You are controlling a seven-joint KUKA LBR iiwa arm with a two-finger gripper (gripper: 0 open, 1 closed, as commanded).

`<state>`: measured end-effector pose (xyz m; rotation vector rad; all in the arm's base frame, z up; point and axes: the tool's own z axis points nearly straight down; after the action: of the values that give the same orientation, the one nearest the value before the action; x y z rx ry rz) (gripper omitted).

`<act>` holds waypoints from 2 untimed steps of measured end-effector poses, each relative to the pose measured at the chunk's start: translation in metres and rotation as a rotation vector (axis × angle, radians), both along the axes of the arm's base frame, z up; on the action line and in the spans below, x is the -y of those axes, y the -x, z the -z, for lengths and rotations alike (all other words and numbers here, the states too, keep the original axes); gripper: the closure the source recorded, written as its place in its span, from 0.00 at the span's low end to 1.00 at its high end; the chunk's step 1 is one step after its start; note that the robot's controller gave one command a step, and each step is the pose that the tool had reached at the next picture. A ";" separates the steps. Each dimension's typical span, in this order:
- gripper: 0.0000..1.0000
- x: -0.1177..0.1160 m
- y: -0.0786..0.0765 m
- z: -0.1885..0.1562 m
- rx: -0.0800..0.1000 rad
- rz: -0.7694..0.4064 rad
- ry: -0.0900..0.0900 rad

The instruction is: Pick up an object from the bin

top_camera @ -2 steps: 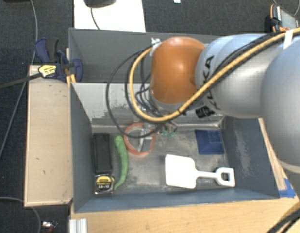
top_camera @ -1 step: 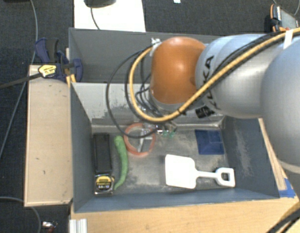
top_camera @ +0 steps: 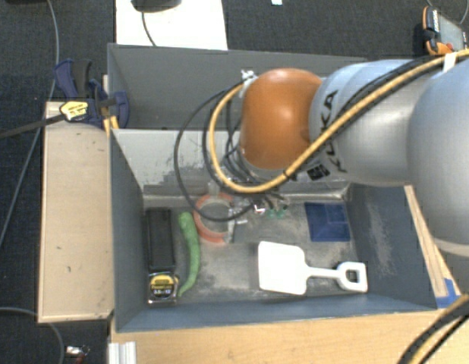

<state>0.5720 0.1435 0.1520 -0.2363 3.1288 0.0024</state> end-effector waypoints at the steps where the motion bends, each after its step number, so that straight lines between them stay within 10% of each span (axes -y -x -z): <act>1: 0.00 0.004 -0.013 -0.010 0.004 -0.094 0.000; 2: 0.00 -0.024 0.002 0.028 0.000 0.150 -0.001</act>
Offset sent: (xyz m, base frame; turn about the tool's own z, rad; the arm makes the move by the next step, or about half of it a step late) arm -0.0032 0.0250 -0.0311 0.1666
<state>0.5702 0.1671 0.1236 -0.0013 3.1377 0.0041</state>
